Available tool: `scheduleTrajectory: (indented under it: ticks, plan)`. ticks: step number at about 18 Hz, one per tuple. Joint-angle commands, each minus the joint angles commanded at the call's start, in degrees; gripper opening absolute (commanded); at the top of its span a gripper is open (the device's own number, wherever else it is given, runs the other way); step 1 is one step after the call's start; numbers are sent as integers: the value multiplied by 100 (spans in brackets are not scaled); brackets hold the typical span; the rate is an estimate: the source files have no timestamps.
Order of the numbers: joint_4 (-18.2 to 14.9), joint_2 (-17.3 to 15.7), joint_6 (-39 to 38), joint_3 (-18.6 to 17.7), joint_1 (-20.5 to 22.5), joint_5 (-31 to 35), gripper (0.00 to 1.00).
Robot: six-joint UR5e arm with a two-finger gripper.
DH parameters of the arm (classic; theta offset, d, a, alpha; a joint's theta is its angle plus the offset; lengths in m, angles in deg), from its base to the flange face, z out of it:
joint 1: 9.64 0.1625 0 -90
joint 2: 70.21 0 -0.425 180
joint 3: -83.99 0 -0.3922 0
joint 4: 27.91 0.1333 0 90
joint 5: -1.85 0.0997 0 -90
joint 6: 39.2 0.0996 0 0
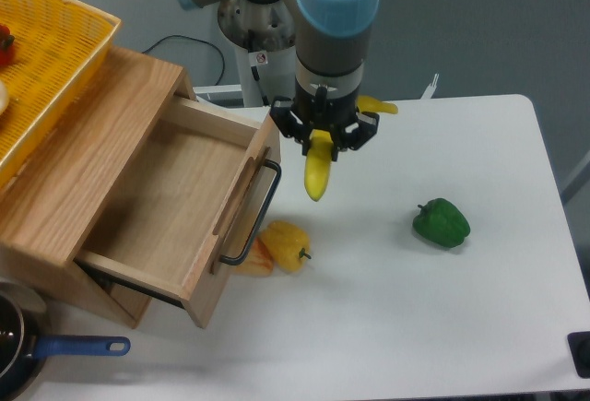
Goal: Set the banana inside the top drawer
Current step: 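Carry the held banana up and over the open wooden drawer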
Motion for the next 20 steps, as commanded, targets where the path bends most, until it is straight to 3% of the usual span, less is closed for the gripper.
scheduleTrajectory:
  ticks: [7, 20]
  plan:
    - [-255, -115, -80, 61, -88, -89, 25]
    - [-193, -45, -871, 211, -404, -555, 26]
